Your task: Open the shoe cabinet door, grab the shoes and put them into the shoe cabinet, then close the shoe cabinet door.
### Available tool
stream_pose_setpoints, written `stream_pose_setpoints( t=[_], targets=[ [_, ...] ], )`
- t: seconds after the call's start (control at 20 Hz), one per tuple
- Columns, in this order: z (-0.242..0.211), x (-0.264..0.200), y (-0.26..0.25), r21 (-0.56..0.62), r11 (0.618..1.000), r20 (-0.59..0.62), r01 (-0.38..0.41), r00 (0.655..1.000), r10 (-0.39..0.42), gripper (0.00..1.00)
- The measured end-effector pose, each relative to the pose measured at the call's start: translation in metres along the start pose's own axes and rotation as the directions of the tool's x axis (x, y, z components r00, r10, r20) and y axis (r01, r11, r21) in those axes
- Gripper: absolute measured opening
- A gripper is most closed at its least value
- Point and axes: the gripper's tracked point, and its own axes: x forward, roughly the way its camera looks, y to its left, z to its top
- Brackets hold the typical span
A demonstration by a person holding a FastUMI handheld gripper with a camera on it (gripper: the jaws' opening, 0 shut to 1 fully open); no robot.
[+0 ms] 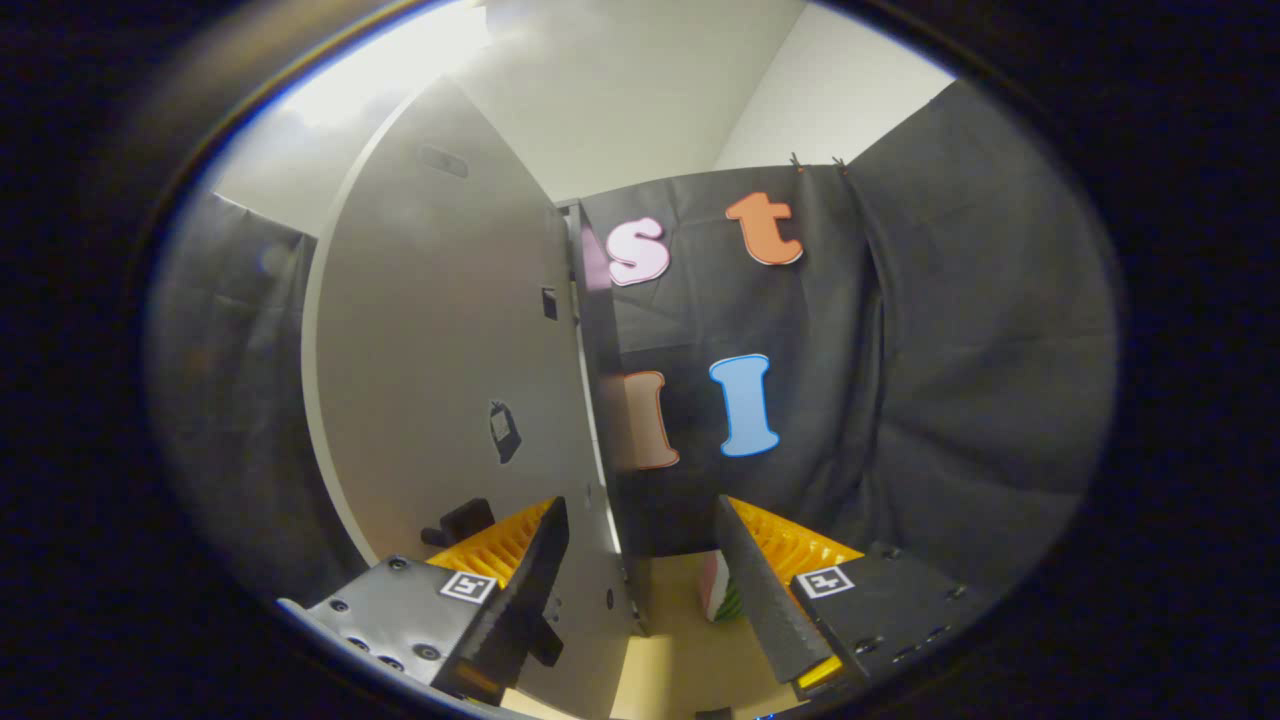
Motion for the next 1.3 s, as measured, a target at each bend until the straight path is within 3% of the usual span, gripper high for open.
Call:
stream_pose_setpoints(
  t=[0.25,0.65,1.3],
  targets=[
    [-0.012,0.003,0.054,0.024,0.999,0.001,-0.039,0.999,0.039,0.93],
    [-0.036,0.024,0.133,0.083,0.996,-0.004,0.010,1.000,-0.009,0.93],
    [-0.081,0.150,0.279,0.005,0.998,-0.048,-0.064,0.997,0.064,0.92]
  ],
)
